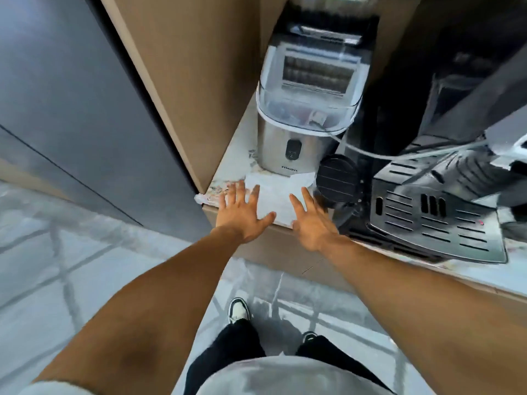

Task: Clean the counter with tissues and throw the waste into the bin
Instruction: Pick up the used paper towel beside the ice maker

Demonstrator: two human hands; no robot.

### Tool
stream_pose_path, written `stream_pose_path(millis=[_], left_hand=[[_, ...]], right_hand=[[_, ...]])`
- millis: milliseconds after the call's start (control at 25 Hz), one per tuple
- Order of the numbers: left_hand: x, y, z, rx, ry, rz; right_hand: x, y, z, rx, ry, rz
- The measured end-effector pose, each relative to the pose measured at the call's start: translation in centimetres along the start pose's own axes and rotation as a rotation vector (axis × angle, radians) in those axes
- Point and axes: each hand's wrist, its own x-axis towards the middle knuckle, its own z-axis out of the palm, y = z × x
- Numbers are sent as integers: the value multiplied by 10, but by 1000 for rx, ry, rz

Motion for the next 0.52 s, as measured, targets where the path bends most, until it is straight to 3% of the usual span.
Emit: stream_pose_path(millis=[200,520], left_hand=[[38,-11,4,26,-82,207],[85,-5,7,28,-45,409]], right_hand=[[11,-9,12,1,59,159],[30,-11,10,-17,59,187]])
